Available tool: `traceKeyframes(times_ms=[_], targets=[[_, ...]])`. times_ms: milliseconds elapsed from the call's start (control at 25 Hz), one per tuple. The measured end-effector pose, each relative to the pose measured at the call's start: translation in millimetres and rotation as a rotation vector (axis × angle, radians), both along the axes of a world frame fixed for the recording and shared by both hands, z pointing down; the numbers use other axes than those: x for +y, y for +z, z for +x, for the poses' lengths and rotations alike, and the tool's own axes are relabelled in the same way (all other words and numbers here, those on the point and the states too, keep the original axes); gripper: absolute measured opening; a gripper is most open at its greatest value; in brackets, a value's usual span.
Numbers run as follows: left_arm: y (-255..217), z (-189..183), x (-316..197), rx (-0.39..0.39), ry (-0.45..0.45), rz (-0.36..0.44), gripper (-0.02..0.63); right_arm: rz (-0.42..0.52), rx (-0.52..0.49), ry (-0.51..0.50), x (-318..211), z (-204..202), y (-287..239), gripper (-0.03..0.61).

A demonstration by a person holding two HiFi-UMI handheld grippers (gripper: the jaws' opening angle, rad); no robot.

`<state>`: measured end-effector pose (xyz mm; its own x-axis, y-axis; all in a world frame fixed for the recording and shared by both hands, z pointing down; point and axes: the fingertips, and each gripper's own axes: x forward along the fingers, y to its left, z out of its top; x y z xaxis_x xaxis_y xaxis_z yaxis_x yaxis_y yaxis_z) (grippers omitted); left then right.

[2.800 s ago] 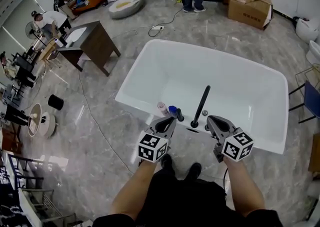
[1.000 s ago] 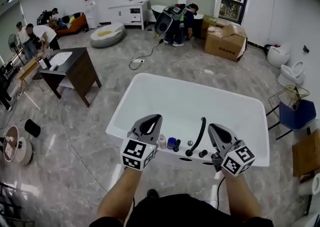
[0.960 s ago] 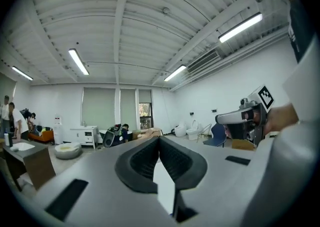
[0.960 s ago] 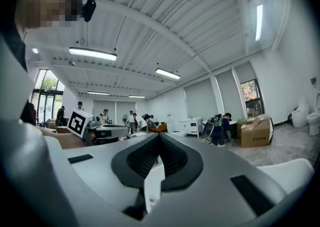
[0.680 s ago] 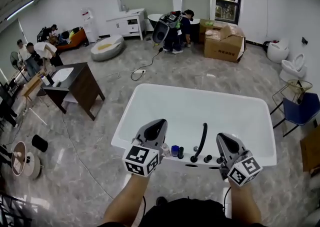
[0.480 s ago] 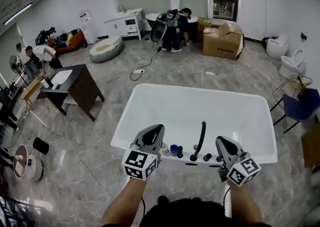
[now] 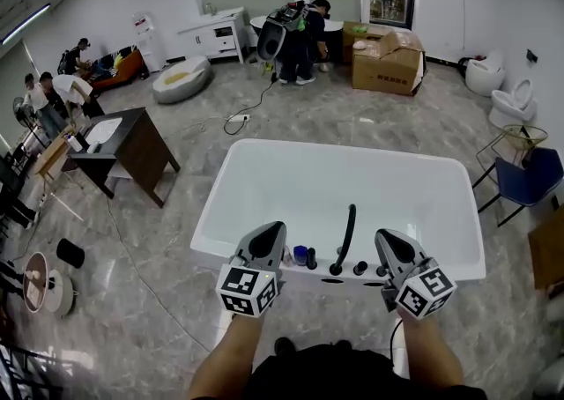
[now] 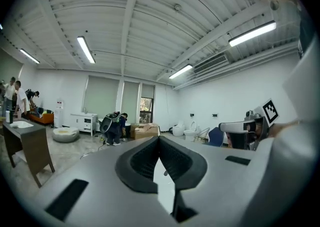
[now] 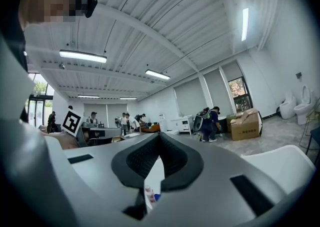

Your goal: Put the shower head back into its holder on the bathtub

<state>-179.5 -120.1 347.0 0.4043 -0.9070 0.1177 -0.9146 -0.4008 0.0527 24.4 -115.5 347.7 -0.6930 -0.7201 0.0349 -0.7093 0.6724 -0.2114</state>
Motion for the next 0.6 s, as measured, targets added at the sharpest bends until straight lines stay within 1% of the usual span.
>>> traceKeyframes(times_ms=[280,600], targets=[[-11.8,-8.6,3.3,-0.033,-0.013,0.014,0.014,0.009,-0.019,-0.051,-2.3,-14.9,-9.6,0.015],[-11.0,-26.5,12.9,-0.037,-0.053,0.009,0.014,0.019,-0.025,-0.109,-0.8,-35.3,-14.2,0.015]])
